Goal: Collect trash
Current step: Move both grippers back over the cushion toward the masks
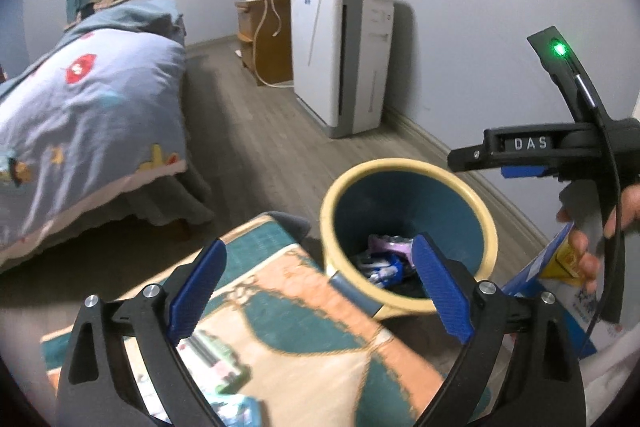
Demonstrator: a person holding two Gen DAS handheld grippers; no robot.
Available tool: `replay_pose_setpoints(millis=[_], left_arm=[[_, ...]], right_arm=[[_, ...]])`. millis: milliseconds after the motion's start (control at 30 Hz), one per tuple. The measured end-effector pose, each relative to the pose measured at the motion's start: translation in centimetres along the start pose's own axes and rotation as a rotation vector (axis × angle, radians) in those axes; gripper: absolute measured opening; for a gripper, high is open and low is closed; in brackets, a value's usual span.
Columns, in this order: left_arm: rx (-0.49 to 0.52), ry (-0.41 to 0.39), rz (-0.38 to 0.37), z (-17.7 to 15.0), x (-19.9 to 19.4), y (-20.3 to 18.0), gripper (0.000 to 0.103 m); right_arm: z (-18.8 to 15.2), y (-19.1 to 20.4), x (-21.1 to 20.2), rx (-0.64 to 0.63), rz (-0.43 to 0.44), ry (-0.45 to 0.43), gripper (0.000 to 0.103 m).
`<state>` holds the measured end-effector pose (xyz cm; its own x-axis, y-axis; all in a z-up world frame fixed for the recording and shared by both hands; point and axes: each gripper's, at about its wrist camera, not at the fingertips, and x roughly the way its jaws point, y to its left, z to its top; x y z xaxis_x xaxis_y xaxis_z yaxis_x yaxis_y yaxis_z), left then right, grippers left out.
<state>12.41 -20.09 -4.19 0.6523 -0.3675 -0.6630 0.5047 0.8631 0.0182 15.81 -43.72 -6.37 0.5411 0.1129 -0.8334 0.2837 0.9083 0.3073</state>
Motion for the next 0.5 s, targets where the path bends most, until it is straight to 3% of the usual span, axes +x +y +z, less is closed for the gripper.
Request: replay_pose_setpoints(millis=[300,500], left_arm=[[0.035,0.012,0.093,-3.1,-4.4,2.8,0.094],[-0.041,0.039,0.158,-6.0,-7.6,7.2,0.094]], right_arm=[[-0.8,4.1,-1.1,-0.057,0.019,-0.015,0.097],[-2.4,8.3,-0.6,-0.115,0.04,0.01,0.097]])
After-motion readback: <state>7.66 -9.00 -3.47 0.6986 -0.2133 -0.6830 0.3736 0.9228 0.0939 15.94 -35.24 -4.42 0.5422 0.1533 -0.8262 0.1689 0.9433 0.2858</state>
